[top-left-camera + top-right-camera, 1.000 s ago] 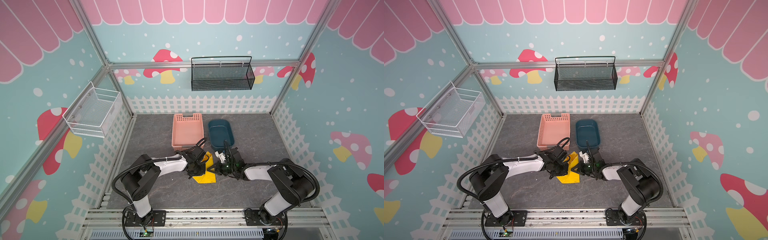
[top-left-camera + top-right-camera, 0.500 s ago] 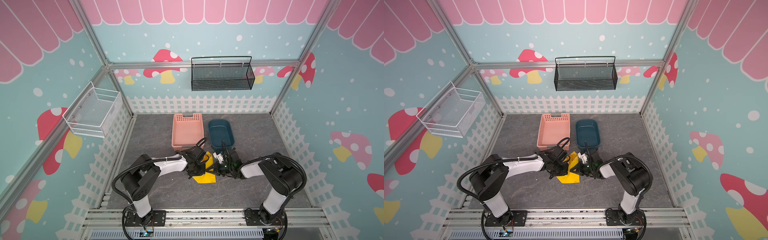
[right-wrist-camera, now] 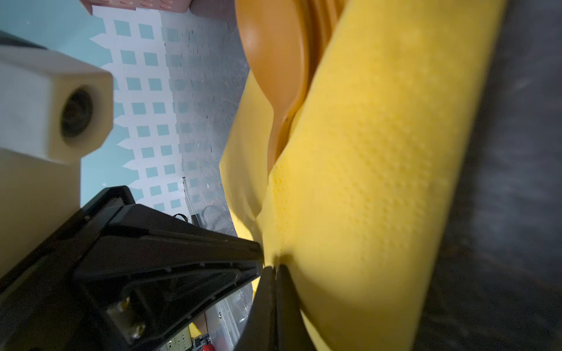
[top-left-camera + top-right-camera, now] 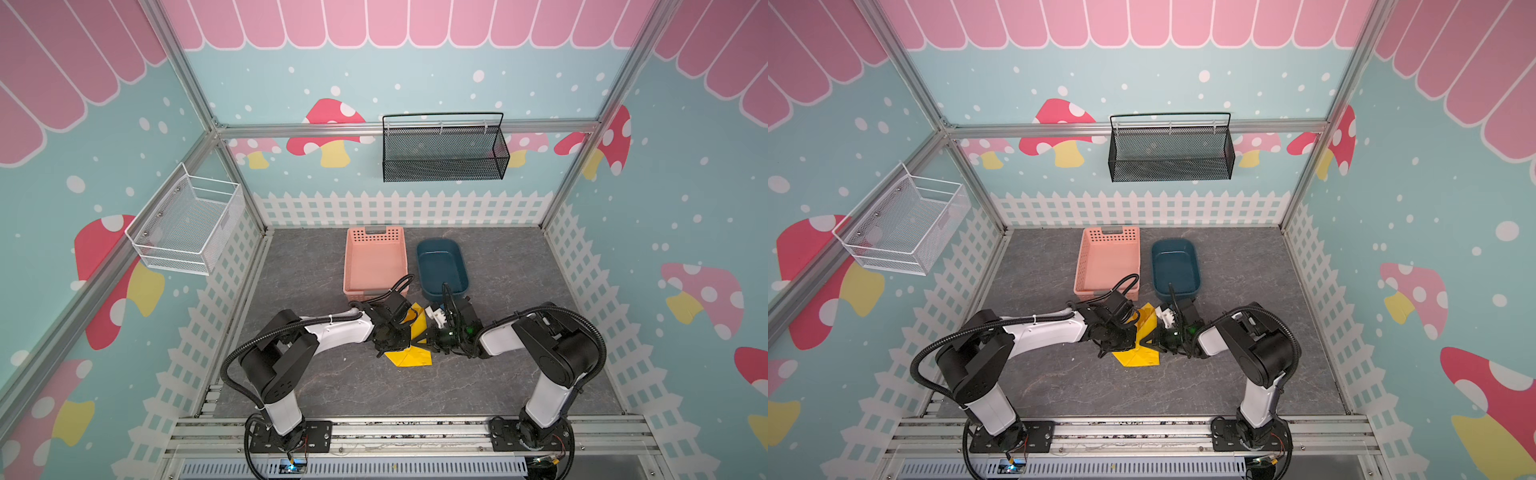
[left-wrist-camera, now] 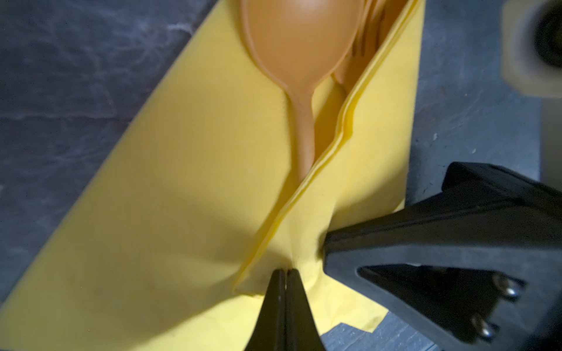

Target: Place the utensils on the paper napkin and roll it up

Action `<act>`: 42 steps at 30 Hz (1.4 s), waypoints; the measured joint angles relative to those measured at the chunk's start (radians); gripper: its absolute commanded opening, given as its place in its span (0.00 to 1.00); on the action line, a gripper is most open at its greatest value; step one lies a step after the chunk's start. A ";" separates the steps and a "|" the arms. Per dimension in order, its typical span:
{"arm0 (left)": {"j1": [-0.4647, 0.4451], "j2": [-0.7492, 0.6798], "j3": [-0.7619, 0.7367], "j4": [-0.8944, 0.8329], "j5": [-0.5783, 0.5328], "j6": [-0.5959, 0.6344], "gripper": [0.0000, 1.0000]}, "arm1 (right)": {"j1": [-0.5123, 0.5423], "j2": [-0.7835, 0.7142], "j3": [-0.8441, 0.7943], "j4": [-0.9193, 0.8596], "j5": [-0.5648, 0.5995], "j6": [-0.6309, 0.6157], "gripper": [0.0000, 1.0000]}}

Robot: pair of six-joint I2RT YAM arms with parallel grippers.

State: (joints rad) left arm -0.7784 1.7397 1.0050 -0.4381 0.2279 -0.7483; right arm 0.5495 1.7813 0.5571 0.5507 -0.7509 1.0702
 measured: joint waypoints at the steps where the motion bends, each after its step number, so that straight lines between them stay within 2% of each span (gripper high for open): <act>1: 0.000 -0.003 0.009 -0.003 0.000 0.000 0.00 | 0.000 0.000 0.000 0.000 0.000 0.000 0.00; 10: 0.000 -0.008 0.065 -0.006 0.010 0.001 0.00 | 0.000 0.000 0.000 0.000 0.000 0.001 0.00; 42: 0.000 0.039 0.014 -0.010 0.000 0.001 0.00 | -0.002 -0.024 0.000 -0.006 -0.007 0.007 0.00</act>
State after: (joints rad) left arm -0.7784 1.7790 1.0187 -0.4484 0.2279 -0.7475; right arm 0.5472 1.7576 0.5568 0.5442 -0.7582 1.0771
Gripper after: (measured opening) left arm 0.055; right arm 0.043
